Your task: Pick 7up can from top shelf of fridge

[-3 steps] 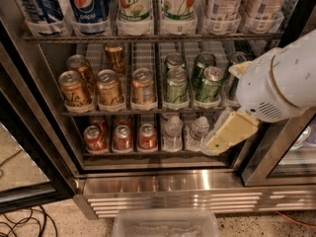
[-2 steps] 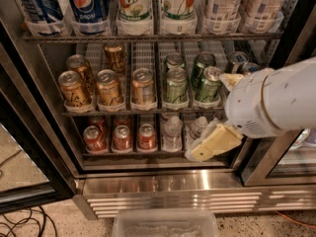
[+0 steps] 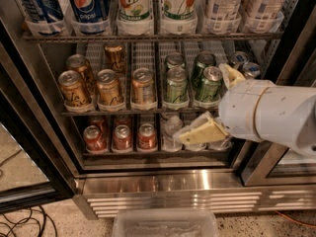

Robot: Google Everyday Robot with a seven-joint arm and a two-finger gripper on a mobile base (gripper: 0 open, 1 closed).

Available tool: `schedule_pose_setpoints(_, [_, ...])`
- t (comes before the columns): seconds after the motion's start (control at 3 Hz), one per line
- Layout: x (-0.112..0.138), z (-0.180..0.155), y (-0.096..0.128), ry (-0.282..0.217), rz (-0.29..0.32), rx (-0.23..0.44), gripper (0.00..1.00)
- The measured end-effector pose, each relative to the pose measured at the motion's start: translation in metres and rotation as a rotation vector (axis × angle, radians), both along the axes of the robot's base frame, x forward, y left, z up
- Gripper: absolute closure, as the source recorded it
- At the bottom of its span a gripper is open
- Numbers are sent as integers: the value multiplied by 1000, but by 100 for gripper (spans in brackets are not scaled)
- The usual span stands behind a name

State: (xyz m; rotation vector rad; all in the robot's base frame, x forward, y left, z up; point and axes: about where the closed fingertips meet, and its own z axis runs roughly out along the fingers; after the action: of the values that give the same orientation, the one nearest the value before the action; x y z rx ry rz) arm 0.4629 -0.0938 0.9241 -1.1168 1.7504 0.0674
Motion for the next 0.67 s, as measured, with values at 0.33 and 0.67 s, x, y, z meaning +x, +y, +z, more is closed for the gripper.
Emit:
schedule_pose_setpoints(0.33, [7,15,1,-67,-23,15,0])
schedule_pose_setpoints(0.67, [7,15,1,-68,-23,15,0])
